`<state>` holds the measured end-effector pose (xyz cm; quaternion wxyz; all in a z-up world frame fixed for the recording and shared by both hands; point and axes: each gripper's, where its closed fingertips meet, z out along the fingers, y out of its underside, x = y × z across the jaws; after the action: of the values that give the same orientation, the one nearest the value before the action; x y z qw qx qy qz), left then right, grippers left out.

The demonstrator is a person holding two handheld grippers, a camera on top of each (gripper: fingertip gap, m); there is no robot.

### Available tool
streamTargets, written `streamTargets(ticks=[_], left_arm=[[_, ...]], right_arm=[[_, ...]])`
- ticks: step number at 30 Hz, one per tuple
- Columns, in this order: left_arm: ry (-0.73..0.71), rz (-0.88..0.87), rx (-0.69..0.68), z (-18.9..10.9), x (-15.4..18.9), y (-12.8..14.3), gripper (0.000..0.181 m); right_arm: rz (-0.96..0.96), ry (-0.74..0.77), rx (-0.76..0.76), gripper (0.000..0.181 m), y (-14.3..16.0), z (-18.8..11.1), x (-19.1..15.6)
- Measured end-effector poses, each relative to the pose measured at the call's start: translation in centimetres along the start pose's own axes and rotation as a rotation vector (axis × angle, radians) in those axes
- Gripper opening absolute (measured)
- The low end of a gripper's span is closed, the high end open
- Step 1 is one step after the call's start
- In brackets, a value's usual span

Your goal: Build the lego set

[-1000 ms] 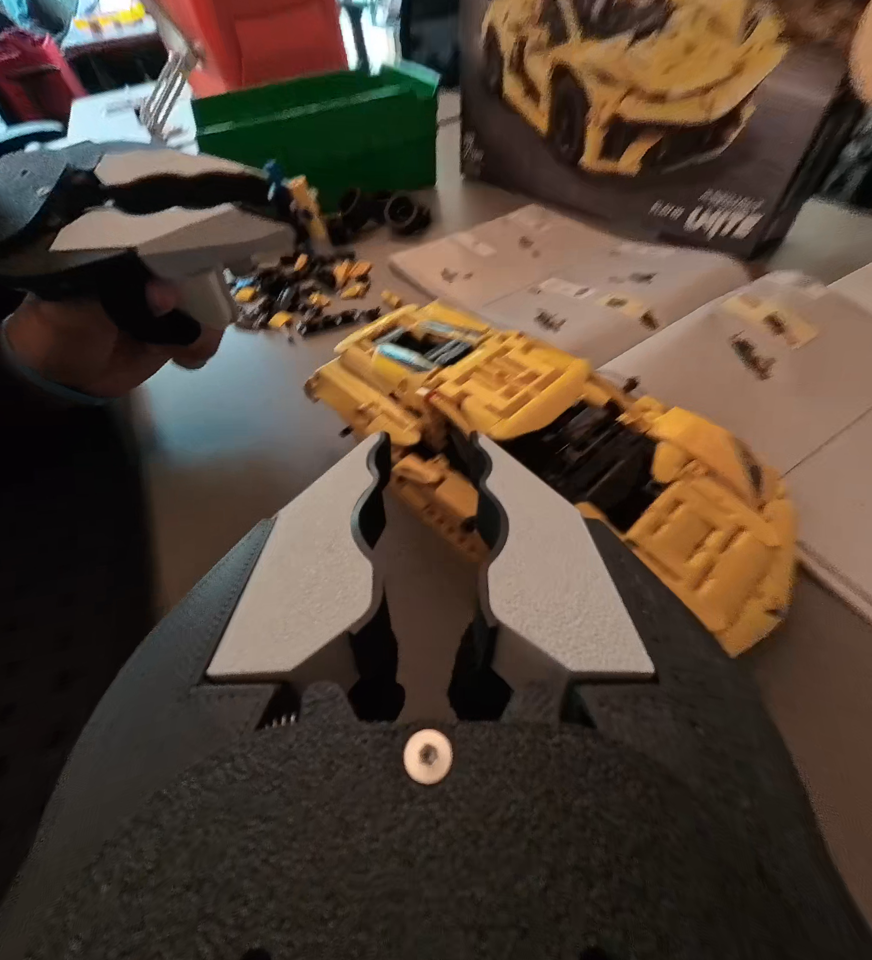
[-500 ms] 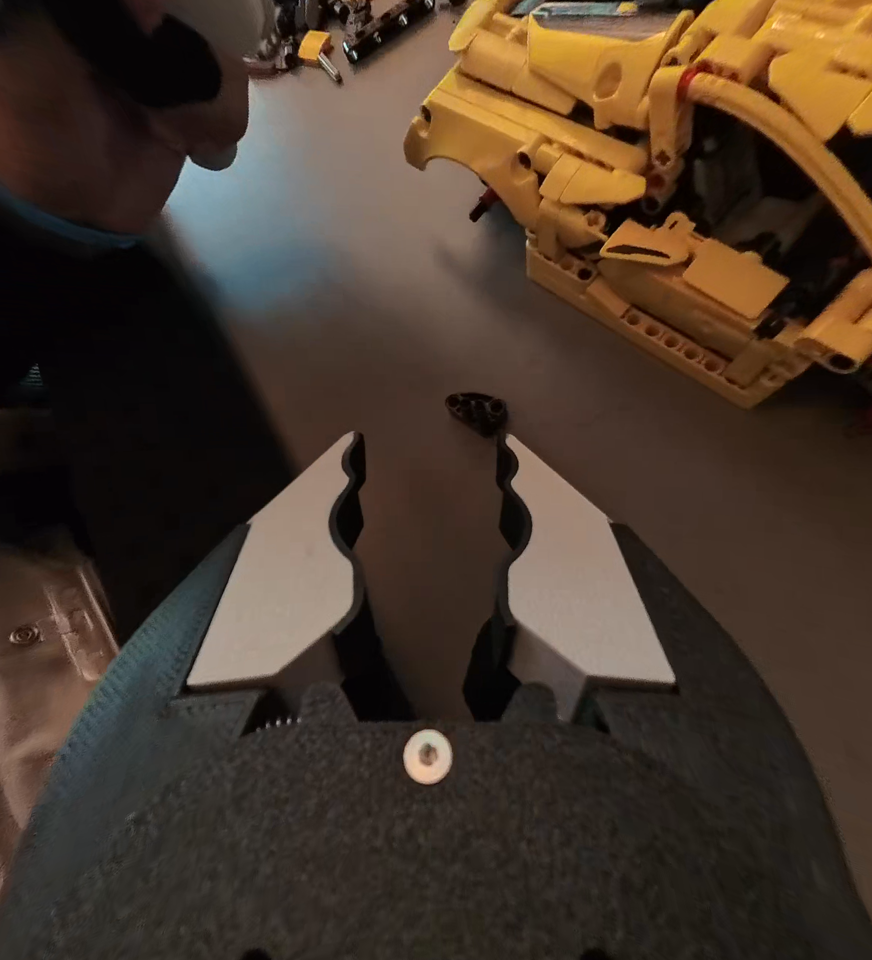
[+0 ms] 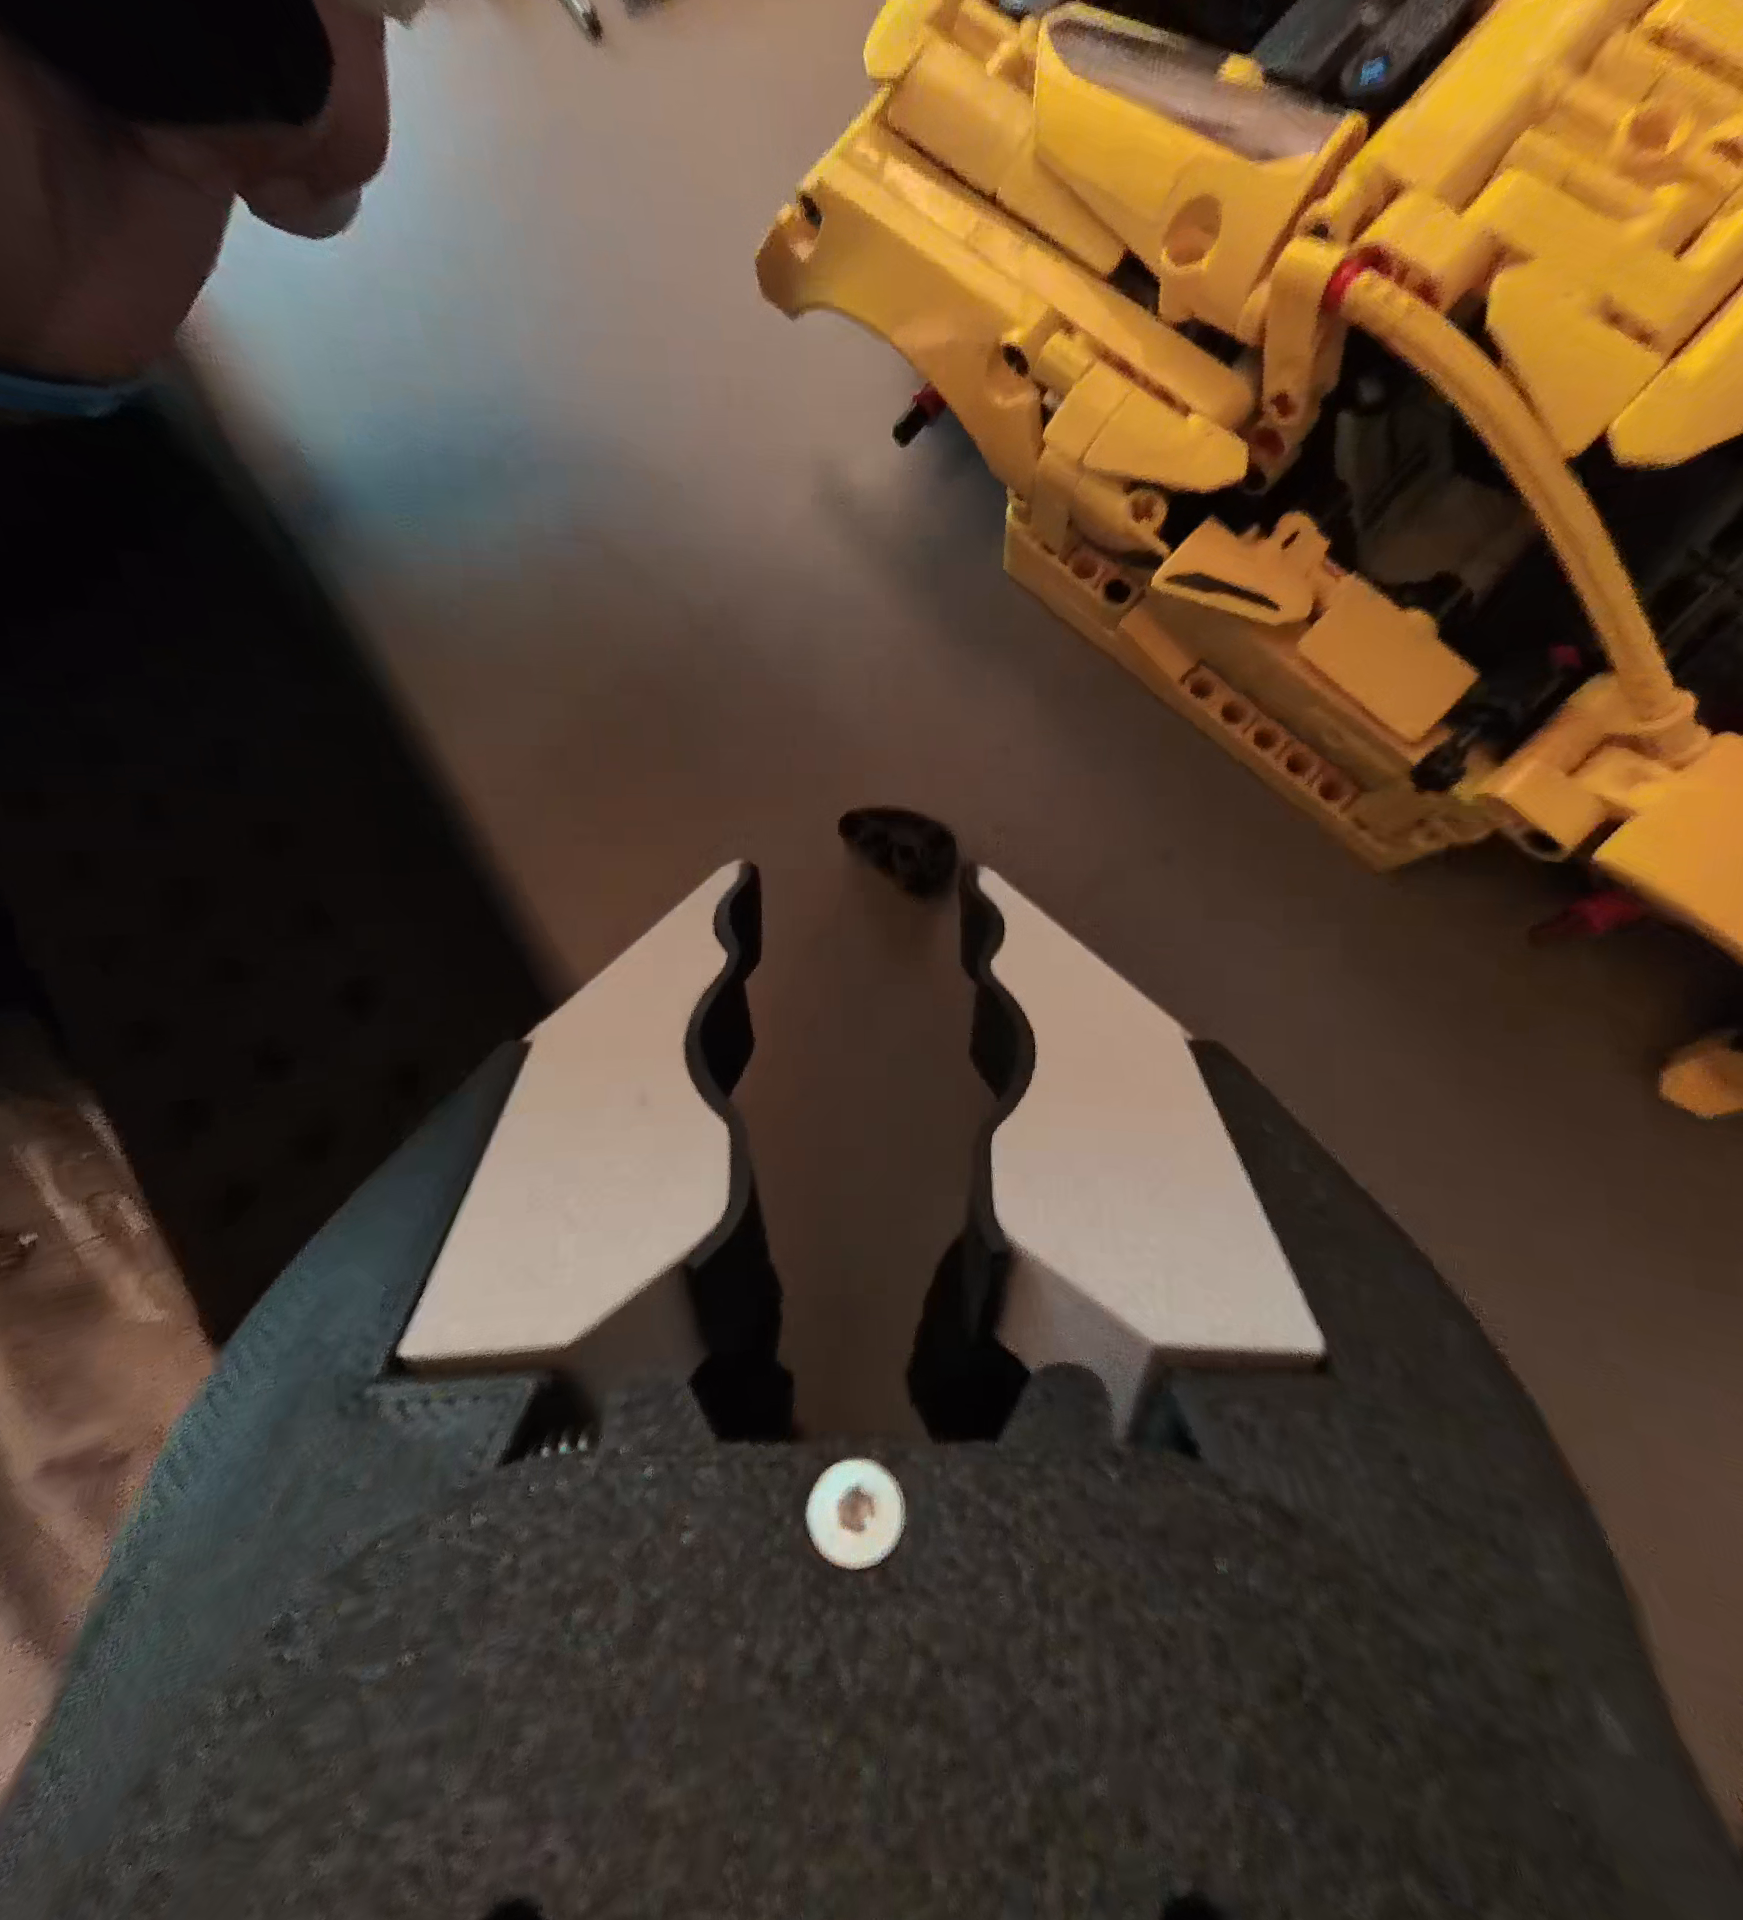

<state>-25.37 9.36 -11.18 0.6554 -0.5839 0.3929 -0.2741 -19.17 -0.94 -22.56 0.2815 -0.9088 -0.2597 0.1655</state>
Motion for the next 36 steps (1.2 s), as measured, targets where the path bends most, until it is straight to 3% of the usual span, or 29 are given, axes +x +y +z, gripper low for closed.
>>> streamTargets(ticks=[6,12,15,19,28,36], left_arm=[[0.009,0.002,-0.006,0.1,0.2,0.1,0.023],[0.004,-0.007,-0.005,0.1,0.0,0.1,0.023],[0.001,-0.013,-0.004,0.0,-0.1,0.1,0.024],[0.011,-0.027,-0.001,0.1,0.0,0.1,0.024],[0.010,-0.027,-0.003,0.0,0.0,0.1,0.023],[0.011,-0.026,-0.001,0.0,0.0,0.1,0.023]], right_arm=[[0.015,-0.036,-0.037,0.041,0.3,1.3,-0.5],[-0.048,-0.091,-0.022,0.042,-1.3,2.8,-0.9],[-0.073,-0.054,-0.056,0.041,-0.6,1.9,-0.6],[-0.022,-0.114,-0.096,0.038,0.7,0.8,-2.1],[-0.081,-0.126,-0.036,0.042,-1.4,2.8,-2.6],[-0.118,-0.114,-0.024,0.020,-2.0,2.8,-2.0]])
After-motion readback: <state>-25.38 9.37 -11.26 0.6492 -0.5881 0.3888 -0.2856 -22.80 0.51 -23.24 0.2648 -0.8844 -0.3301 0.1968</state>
